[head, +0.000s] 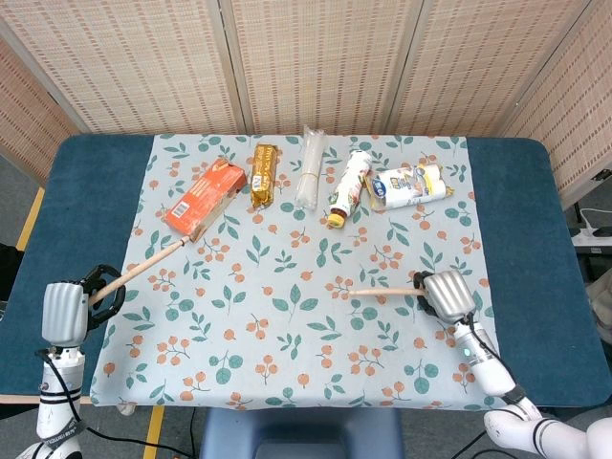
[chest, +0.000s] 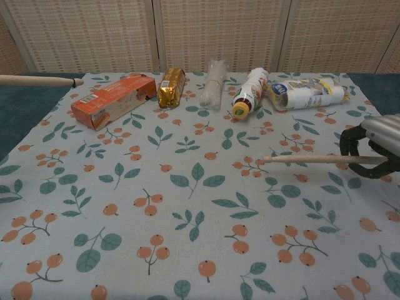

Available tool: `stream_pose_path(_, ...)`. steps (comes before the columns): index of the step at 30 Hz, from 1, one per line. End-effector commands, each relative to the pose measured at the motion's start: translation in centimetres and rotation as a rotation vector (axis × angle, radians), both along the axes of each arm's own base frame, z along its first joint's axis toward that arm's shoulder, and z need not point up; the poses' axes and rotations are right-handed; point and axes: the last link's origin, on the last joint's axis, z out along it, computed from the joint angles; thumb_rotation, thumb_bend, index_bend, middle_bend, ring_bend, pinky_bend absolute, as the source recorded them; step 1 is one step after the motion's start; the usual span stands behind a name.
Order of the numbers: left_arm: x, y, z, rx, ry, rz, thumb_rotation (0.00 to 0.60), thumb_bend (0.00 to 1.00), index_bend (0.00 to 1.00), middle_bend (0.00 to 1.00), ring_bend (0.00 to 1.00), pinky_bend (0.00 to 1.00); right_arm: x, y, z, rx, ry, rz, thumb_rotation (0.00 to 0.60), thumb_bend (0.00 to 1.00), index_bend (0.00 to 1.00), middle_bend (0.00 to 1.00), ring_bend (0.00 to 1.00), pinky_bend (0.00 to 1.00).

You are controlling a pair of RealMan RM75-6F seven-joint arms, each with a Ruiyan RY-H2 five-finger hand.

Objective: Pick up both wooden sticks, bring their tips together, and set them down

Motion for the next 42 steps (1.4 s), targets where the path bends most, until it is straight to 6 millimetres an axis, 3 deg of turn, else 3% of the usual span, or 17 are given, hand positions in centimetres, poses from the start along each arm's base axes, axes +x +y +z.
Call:
stream_pose_path(1,0.3,0.2,-0.4,-0.016,-0.065,0.004,0.6,0.41,0.73,0.92,1.0,1.0,0.5,0.0,1.5,-0.036,-0.058,0.019,0.6,1.0,0.78,0.63,0.89,1.0)
stream_pose_path(7,0.6,0.3,-1.0,-0.052,-0.112,-0.002,0.6,0.41,0.73,0.92,1.0,1.0,1.2,-0.1,2.9,-0.069,-0.116,0.041,0.6,1.0,0.78,0.63,0.89,1.0)
stream_pose_path(10,1.7,0.0,-2.4,-0.131,-0.189,-0.032,0.6,0.41,0.73,0.92,1.0,1.0,2.1,-0.7,4.3,-0.108,-0.174,0.059,0.6,1.0,0.78,0.63,0.89,1.0)
stream_pose_path(14,2.6,-0.3,-3.4,-0.207,-0.29,-0.046,0.6,0.41,0.73,0.92,1.0,1.0,3.2,-1.4,4.6,-0.101,-0.214,0.066,0.6,1.0,0.78,0.63,0.89,1.0)
stream_pose_path(20,4.1,-0.1,-5.0,-0.262,-0.396,-0.041,0.6,0.41,0.73,0.93,1.0,1.0,6.7,-2.3,5.2,-0.089,-0.365,0.096,0.6,1.0,0.78,0.63,0.89,1.0)
stream_pose_path(24,6.1,0.0,-6.1,-0.321,-0.527,-0.061,0.6,0.41,0.73,0.93,1.0,1.0,9.3,-3.2,5.5,-0.062,-0.471,0.097,0.6,1.0,0.78,0.63,0.89,1.0)
stream_pose_path(30,7.9,0.8,-7.6,-0.282,-0.585,-0.084,0.6,0.41,0.73,0.93,1.0,1.0,11.6,-3.9,5.3,-0.049,-0.54,0.092,0.6,1.0,0.78,0.63,0.89,1.0)
stream_pose_path(36,9.8,0.9,-9.7,-0.267,-0.688,-0.112,0.6,0.41,0.73,0.93,1.0,1.0,12.9,-5.0,5.3,-0.039,-0.605,0.058,0.6,1.0,0.78,0.63,0.89,1.0)
stream_pose_path(42,11.4,0.4,-10.6,-0.273,-0.745,-0.185,0.6,0.41,0.73,0.93,1.0,1.0,12.6,-6.8,5.0,-0.054,-0.604,-0.021,0.6,1.0,0.78,0.63,0.89,1.0)
